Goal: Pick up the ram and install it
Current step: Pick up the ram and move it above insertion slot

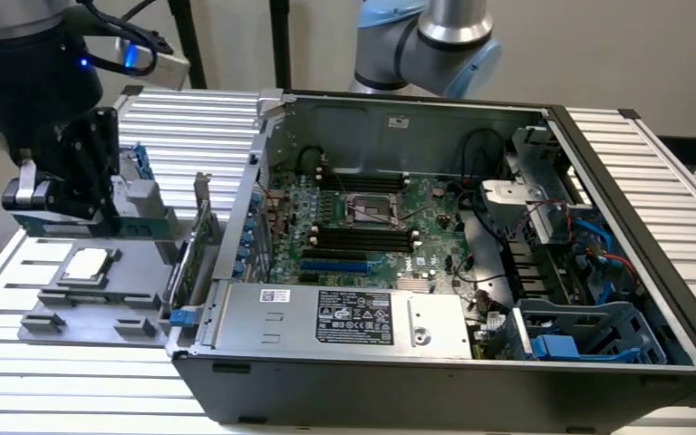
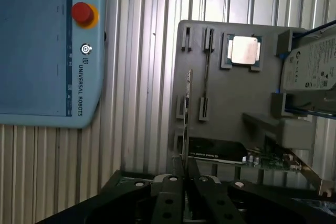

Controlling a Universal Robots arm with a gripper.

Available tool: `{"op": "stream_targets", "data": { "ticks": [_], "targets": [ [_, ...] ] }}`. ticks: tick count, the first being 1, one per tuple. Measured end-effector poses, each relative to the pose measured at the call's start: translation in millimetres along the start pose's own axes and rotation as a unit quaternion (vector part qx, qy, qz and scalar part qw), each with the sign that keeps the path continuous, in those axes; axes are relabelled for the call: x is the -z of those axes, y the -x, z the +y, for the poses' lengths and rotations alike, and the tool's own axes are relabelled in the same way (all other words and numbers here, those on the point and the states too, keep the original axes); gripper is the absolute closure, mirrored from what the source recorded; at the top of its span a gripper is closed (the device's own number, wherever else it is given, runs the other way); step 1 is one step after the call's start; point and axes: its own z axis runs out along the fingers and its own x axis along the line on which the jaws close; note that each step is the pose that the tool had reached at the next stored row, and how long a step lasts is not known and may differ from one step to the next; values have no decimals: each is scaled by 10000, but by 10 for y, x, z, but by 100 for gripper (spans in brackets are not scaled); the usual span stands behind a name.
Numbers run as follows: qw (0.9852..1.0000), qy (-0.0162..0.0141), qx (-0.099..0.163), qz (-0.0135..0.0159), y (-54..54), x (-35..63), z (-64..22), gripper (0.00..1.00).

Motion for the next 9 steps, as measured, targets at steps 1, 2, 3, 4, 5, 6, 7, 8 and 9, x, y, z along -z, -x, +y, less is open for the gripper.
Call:
{"op": "stream_targets", "data": {
  "ticks": [1, 2, 3, 4, 5, 6, 7, 8, 9],
  "targets": [
    [10000, 0, 0, -4, -4, 36, -45, 86],
    [10000, -1, 0, -8, -8, 73, -90, 86],
    [10000, -1, 1, -11, -12, 109, -135, 86],
    [10000, 0, 1, -14, -16, 146, -179, 86],
    [10000, -2, 0, -19, -20, 181, -226, 86],
    [10000, -2, 0, -21, -23, 208, -270, 86],
    [10000, -3, 1, -23, -26, 227, -315, 86],
    [10000, -1, 1, -23, -29, 247, -360, 86],
    [10000, -2, 1, -26, -32, 262, -404, 86]
  ]
}}
